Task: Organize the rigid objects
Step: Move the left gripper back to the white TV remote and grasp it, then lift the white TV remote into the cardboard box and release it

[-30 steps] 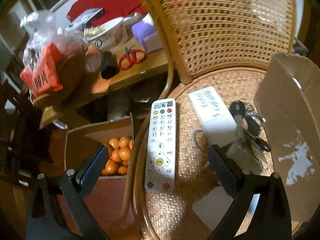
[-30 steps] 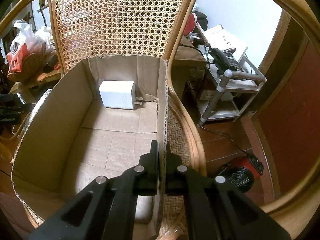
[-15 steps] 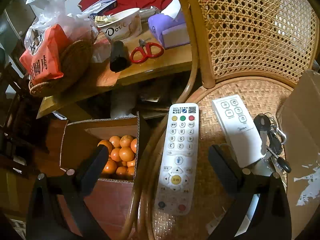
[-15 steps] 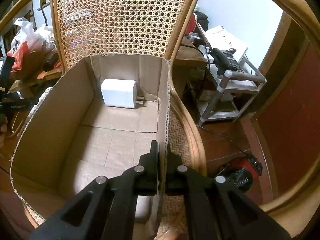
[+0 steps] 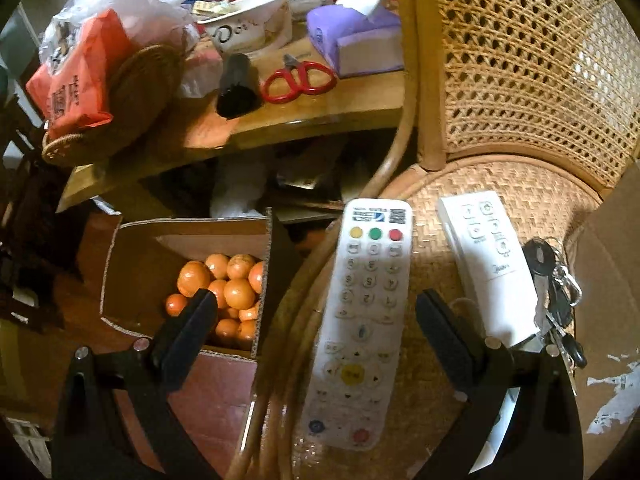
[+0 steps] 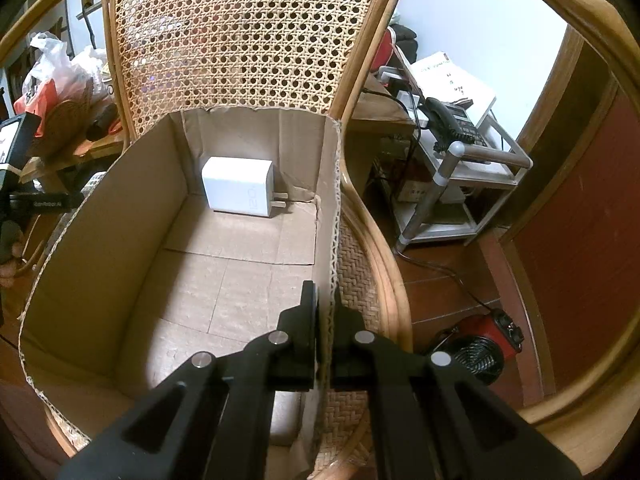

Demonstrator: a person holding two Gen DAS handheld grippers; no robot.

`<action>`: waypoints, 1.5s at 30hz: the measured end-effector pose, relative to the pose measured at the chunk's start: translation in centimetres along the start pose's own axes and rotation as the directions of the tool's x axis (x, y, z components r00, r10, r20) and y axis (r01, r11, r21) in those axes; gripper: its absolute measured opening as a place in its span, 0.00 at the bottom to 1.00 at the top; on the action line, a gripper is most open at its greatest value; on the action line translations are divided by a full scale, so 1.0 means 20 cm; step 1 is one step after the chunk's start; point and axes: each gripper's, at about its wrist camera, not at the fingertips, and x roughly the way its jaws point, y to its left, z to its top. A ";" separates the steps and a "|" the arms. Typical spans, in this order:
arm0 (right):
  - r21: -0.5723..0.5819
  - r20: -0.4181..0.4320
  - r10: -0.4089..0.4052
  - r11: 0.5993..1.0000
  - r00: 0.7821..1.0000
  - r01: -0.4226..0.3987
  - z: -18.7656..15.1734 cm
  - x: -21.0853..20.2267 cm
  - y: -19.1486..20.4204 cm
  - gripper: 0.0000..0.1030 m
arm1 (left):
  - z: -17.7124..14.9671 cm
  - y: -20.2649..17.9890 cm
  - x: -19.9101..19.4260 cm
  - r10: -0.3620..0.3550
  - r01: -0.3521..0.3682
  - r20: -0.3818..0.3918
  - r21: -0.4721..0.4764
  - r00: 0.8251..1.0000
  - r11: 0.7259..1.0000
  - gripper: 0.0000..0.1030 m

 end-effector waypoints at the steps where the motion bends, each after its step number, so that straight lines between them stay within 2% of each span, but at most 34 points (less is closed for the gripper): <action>1: 0.002 0.000 0.000 1.000 1.000 0.000 0.00 0.00 0.00 0.06 | 0.00 -0.01 0.00 -0.005 0.005 0.003 0.005 1.000 1.000 0.96; 7: 0.000 0.000 -0.001 1.000 1.000 0.001 0.00 0.00 0.00 0.06 | 0.00 0.00 0.00 -0.062 0.063 0.025 -0.009 0.998 0.998 0.95; 11: 0.000 0.000 -0.001 1.000 1.000 0.001 0.00 0.00 0.00 0.06 | 0.02 0.02 -0.03 -0.061 0.064 0.069 -0.047 0.996 0.997 0.93; 13: 0.003 -0.001 0.000 1.000 1.000 0.000 0.00 0.00 0.00 0.06 | 0.02 0.02 -0.02 -0.073 0.076 0.063 -0.050 0.995 0.996 0.85; 15: 0.002 0.000 -0.001 1.000 1.000 0.001 0.00 0.00 0.01 0.06 | 0.02 0.02 0.01 -0.093 0.095 0.037 -0.050 0.995 0.994 0.70; 18: 0.002 0.000 -0.001 1.000 1.000 0.001 0.00 0.00 0.00 0.06 | 0.02 0.01 0.03 -0.147 0.148 0.021 -0.053 0.989 0.988 0.56; 20: 0.002 0.000 -0.001 1.000 1.000 0.001 0.00 0.00 0.00 0.06 | 0.02 0.00 0.03 -0.168 0.169 0.014 -0.049 0.986 0.984 0.52; 27: 0.002 -0.001 0.000 1.000 1.000 0.000 0.00 0.00 0.00 0.06 | -0.01 -0.01 0.08 -0.203 0.201 -0.028 -0.050 0.979 0.978 0.48; 35: 0.003 -0.001 -0.002 1.000 1.000 0.002 0.00 0.00 0.01 0.06 | -0.01 -0.02 0.08 -0.192 0.191 -0.040 -0.023 0.981 0.981 0.48; 37: 0.003 -0.001 -0.003 1.000 1.000 0.003 0.00 0.00 0.01 0.06 | -0.01 -0.02 0.07 -0.193 0.192 -0.046 -0.024 0.980 0.981 0.45; 38: 0.003 -0.001 -0.002 1.000 1.000 0.002 0.00 0.00 0.01 0.06 | -0.02 -0.02 0.06 -0.204 0.203 -0.050 -0.030 0.978 0.979 0.38; 40: 0.003 -0.001 -0.002 1.000 1.000 0.002 0.00 0.00 0.01 0.06 | -0.02 -0.02 0.06 -0.240 0.238 -0.058 -0.041 0.969 0.970 0.38; 45: 0.002 -0.001 -0.003 1.000 1.000 0.003 0.00 0.00 0.01 0.06 | -0.02 -0.02 0.06 -0.253 0.249 -0.054 -0.058 0.966 0.967 0.38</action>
